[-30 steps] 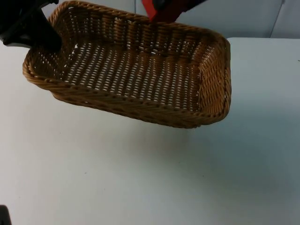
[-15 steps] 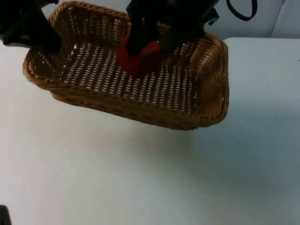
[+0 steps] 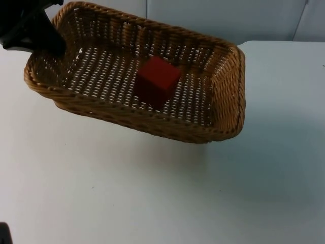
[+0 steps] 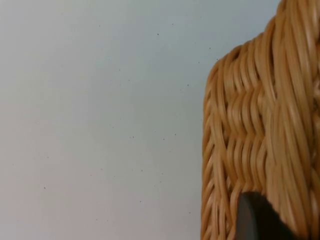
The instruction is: Pick up the basket with the left hand and place the cube into the basket with the right hand.
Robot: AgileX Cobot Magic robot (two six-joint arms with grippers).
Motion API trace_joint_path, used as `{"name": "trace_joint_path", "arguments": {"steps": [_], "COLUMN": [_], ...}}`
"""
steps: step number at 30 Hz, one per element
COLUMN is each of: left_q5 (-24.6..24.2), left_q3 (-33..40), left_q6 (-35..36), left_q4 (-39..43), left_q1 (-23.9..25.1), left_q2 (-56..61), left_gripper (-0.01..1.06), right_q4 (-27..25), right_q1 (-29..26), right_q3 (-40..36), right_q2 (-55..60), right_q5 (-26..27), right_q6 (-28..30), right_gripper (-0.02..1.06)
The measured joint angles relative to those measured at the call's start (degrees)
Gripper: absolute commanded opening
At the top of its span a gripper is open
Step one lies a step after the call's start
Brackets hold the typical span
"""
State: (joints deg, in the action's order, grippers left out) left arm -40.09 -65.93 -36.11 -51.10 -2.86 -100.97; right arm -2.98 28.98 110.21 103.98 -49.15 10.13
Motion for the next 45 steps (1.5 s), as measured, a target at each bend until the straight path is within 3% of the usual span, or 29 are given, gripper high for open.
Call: {"name": "trace_joint_path", "arguments": {"steps": [1,5,9,18,27,34,37,42,43,45], "left_q5": [0.0,0.2,0.2,0.7,-2.8,-2.7,-2.5,-2.3,-2.4,-2.5], "left_q3": [0.0,0.0,0.0,0.0,0.0,0.0,0.0,0.0,0.0,0.0], "left_q6": [0.0,0.0,0.0,0.0,-0.9,-10.5,-11.6,-11.9,-11.9,-12.6], "left_q4": [0.0,0.0,0.1,-0.5,-3.7,-17.1,-18.8,-19.7,-19.8,-19.8], "left_q1": [0.0,0.0,0.0,0.1,0.1,0.1,0.1,0.1,0.1,0.1], "left_q2": [0.0,0.0,0.0,0.0,-5.2,-11.5,-13.1,-16.3,-17.0,-17.7], "left_gripper": [0.0,0.0,0.0,0.0,0.0,0.0,0.07,0.4,0.4,0.54], "right_q4": [0.0,11.4,13.8,13.6,10.8,10.7,10.7,10.5,10.5,10.5], "right_q1": [0.0,-3.7,-7.6,-10.1,-10.1,-10.1,-10.1,-10.1,-10.1,-10.1], "right_q3": [0.0,5.2,5.5,5.5,5.5,5.5,5.5,5.5,5.5,5.5], "right_q2": [0.0,-7.0,-11.0,-12.3,-12.3,-12.3,-12.3,-12.3,-12.3,-12.3], "right_q5": [0.0,-4.2,-10.0,-20.1,-20.0,-19.8,-19.8,-19.7,-19.7,-19.7], "right_q6": [0.0,-5.5,-6.6,-5.2,-4.2,-3.9,-3.9,-3.9,-3.9,-3.9], "right_gripper": [0.0,0.0,0.0,0.0,0.0,0.0,0.0,0.0,0.0,0.0]}}
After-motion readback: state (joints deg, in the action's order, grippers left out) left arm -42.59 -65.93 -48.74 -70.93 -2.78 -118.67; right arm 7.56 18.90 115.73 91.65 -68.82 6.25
